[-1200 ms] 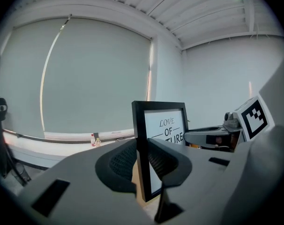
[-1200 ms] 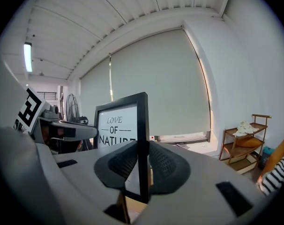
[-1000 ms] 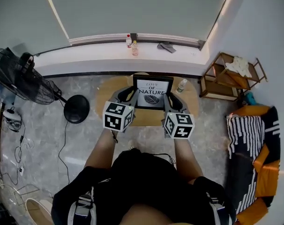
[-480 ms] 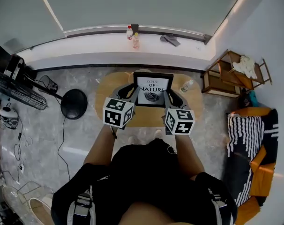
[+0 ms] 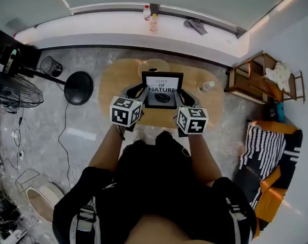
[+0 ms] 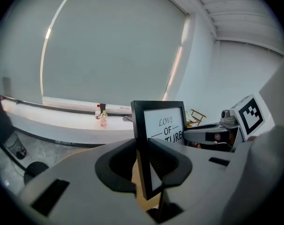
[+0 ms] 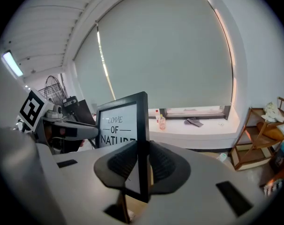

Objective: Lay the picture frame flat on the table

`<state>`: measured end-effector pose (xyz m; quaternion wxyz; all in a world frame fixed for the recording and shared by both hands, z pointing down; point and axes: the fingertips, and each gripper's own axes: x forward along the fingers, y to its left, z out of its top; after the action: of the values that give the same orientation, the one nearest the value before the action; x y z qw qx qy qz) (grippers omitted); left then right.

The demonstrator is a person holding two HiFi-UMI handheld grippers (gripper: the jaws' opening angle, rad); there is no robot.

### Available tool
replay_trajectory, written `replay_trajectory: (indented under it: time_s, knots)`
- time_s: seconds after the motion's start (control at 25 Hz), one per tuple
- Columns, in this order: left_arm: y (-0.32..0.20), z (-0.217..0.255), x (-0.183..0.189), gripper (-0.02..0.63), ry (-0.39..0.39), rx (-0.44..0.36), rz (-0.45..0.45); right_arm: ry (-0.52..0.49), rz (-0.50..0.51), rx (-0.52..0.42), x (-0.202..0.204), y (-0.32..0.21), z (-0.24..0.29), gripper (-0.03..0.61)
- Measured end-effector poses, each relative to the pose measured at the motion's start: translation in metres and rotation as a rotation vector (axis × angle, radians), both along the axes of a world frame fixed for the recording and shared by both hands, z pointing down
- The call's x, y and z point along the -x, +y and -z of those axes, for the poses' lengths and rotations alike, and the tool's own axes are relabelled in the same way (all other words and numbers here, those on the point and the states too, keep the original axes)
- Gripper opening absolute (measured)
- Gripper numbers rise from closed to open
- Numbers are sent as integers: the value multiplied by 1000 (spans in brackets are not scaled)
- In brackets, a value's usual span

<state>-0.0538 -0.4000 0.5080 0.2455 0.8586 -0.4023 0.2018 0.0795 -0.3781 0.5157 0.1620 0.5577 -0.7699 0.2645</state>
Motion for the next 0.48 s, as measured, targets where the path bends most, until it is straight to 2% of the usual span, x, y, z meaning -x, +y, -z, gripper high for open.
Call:
replay_trajectory:
  time_s: [0.28,0.48]
  knots:
    - [-21,-91,-23,91,-47,177,31,-48,39,192,-23,-24,-95,94]
    - [-31,-174,-42,91,-64,315,54,-53,64,317,-42,-35,-174,95]
